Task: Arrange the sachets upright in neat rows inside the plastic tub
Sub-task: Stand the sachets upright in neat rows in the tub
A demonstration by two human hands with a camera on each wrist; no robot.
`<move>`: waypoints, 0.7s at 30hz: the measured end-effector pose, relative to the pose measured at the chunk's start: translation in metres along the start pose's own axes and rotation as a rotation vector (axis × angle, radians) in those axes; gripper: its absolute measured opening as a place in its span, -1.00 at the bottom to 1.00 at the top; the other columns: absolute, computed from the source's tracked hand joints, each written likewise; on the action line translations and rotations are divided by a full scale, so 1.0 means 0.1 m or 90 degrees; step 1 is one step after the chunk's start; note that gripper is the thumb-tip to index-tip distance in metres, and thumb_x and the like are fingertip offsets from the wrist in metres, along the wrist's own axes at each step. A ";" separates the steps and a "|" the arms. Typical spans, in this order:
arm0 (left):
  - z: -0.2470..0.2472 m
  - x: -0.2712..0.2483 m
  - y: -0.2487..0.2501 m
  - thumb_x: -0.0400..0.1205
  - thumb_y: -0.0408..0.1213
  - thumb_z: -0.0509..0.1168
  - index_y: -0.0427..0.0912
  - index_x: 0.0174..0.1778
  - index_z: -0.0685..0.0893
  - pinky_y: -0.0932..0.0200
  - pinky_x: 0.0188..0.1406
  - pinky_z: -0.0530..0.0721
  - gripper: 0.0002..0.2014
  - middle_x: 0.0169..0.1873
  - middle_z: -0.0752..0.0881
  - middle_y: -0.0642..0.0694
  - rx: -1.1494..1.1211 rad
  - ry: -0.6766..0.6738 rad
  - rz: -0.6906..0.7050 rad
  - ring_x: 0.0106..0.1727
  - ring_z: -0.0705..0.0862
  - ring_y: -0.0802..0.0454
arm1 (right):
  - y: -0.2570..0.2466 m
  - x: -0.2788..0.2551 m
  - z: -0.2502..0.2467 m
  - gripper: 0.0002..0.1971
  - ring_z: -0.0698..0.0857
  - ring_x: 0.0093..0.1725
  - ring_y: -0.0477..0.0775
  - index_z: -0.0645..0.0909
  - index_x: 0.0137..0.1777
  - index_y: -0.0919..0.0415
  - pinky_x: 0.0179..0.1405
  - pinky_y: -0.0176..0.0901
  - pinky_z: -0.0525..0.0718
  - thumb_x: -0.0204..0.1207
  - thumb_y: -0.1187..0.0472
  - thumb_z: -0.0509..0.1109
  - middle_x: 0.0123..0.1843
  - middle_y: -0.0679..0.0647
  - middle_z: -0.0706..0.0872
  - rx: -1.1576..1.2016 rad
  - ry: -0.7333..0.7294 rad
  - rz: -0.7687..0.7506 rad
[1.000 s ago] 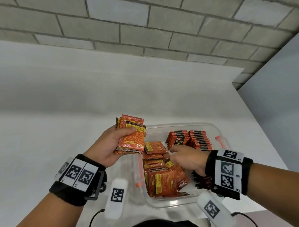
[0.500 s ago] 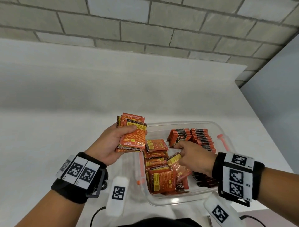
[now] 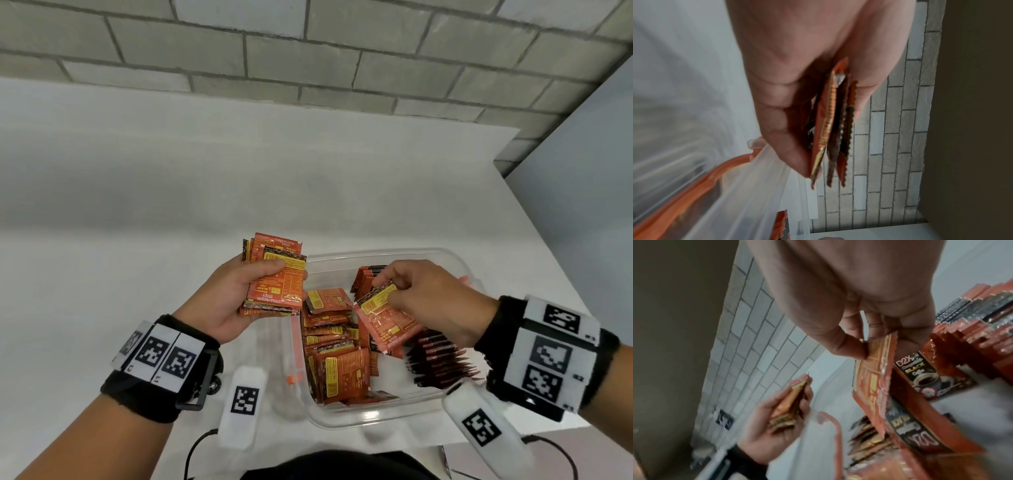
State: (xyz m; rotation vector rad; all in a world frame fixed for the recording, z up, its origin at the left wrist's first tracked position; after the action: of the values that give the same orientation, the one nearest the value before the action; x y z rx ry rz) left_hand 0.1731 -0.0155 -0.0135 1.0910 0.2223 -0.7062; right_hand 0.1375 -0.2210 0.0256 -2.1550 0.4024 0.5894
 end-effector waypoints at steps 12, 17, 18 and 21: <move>0.00 0.01 0.00 0.44 -0.27 0.33 -0.30 0.28 0.61 0.04 -0.26 0.80 -0.53 0.03 0.78 -0.33 0.002 -0.005 -0.001 -0.14 0.81 -0.20 | 0.01 0.02 0.52 -0.67 0.54 -0.26 -0.20 0.62 0.16 0.05 -0.25 -0.37 0.58 0.45 0.36 0.47 -0.18 -0.15 0.51 -0.182 -0.109 -0.069; -0.01 0.01 -0.01 0.43 -0.26 0.33 -0.30 0.27 0.62 0.02 -0.23 0.81 -0.54 0.04 0.78 -0.33 0.002 -0.002 0.001 -0.14 0.81 -0.19 | -0.01 -0.05 0.65 -0.56 0.64 0.09 -0.12 0.54 0.37 0.00 0.12 -0.28 0.64 0.49 0.14 0.49 0.15 -0.08 0.61 -0.190 -0.142 -0.077; -0.01 0.01 -0.01 0.43 -0.26 0.33 -0.30 0.26 0.62 0.02 -0.22 0.81 -0.54 0.04 0.78 -0.33 0.002 -0.002 0.001 -0.13 0.81 -0.19 | 0.00 -0.06 0.62 -0.57 0.62 0.16 -0.13 0.52 0.39 -0.03 0.19 -0.26 0.61 0.53 0.11 0.45 0.22 -0.10 0.60 -0.169 -0.140 -0.065; -0.02 0.01 -0.02 0.42 -0.25 0.34 -0.29 0.26 0.62 0.03 -0.22 0.80 -0.53 0.04 0.78 -0.32 0.003 0.000 0.001 -0.11 0.81 -0.19 | 0.04 -0.06 0.40 -0.57 0.56 0.33 -0.04 0.42 0.48 0.03 0.39 -0.07 0.53 0.62 0.16 0.30 0.35 -0.06 0.57 -0.086 -0.059 -0.008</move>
State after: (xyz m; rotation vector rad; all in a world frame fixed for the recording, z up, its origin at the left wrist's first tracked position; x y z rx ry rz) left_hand 0.1732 -0.0149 -0.0163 1.0960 0.2201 -0.7051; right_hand 0.1198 -0.1906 0.0045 -2.2471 0.3063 0.7240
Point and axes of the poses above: each hand's wrist, its own x-axis towards the middle knuckle, its own z-axis out of the palm, y = z × x, the point moved 9 cm from there along x, towards the middle knuckle
